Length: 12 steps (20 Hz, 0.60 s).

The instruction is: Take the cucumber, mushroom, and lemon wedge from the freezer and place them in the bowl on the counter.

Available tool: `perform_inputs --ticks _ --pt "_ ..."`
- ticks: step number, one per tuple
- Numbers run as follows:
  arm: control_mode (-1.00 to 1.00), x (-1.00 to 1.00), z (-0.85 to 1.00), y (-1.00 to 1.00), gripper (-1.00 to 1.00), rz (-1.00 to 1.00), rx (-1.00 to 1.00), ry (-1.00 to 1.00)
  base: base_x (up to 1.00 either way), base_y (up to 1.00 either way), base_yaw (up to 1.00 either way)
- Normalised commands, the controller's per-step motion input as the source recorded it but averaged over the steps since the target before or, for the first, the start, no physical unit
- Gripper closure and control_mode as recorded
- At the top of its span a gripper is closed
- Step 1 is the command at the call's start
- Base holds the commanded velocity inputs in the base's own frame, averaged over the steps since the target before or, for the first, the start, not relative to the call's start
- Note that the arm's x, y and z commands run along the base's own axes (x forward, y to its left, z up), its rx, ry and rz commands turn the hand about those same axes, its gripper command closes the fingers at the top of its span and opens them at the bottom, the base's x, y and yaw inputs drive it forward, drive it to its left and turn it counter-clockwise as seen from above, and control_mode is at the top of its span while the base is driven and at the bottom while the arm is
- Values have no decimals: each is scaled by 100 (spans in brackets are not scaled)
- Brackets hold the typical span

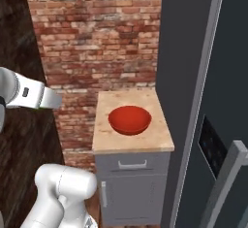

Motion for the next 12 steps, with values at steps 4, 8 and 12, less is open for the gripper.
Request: perform_inputs --ticks 4,8,12 --pt "100 0 0 0 100 0 0 0 76 0 -20" --pt "100 0 0 0 100 0 0 0 58 0 -16" --pt "100 0 0 0 100 0 0 0 42 -1 -12"
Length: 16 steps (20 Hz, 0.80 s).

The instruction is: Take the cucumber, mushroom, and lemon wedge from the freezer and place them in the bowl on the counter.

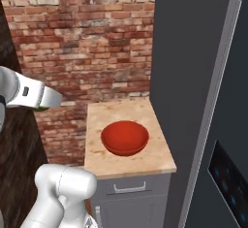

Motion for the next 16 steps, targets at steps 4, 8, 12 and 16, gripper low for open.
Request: perform_inputs --ticks 4,8,12,16 --pt "-100 25 -16 -19 100 -7 0 0 21 -9 -5" --pt "-100 64 -50 -55 100 -14 0 4 0 0 0" --pt "-100 87 -51 -54 100 -13 0 15 0 0 0" --pt "-100 84 -60 -37 100 -11 0 14 0 0 0"
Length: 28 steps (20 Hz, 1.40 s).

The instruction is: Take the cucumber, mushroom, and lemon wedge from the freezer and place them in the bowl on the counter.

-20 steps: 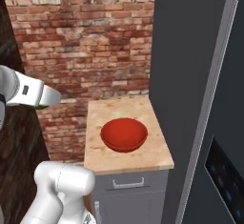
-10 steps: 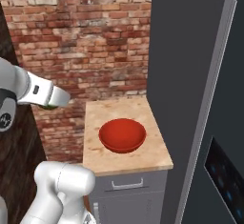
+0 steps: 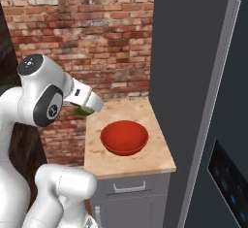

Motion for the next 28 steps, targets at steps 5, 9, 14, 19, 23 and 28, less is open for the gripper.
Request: perform_inputs --ticks 5,9,14,19,23,28 --pt "-100 76 -66 -18 100 -6 0 8 0 0 0" --pt "-100 69 -78 -13 100 0 1 2 0 0 0" --pt "-100 52 -67 -19 100 0 4 0 0 0 0" --pt "-100 40 -66 -33 100 0 6 0 0 0 0" --pt "-100 36 -64 -32 100 0 5 0 0 0 0" --pt "-100 31 -58 -23 100 0 3 0 0 0 0"
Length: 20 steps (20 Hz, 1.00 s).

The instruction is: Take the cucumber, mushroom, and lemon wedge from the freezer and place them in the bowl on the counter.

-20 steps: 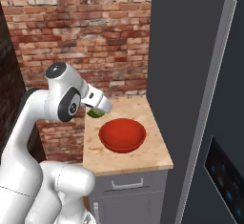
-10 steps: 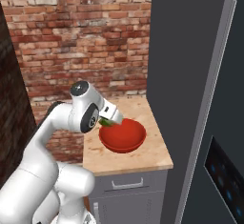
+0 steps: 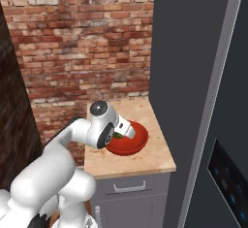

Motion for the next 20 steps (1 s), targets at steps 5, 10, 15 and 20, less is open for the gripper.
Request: perform_inputs --ticks 5,10,15,20 --pt "-100 21 -31 -9 -100 0 1 0 0 0 0" --pt "-100 1 0 0 -100 0 0 0 0 0 0" --pt "-100 -2 22 0 -100 0 1 -13 0 0 0" --pt "-100 -14 73 0 -100 0 3 -9 0 0 0"
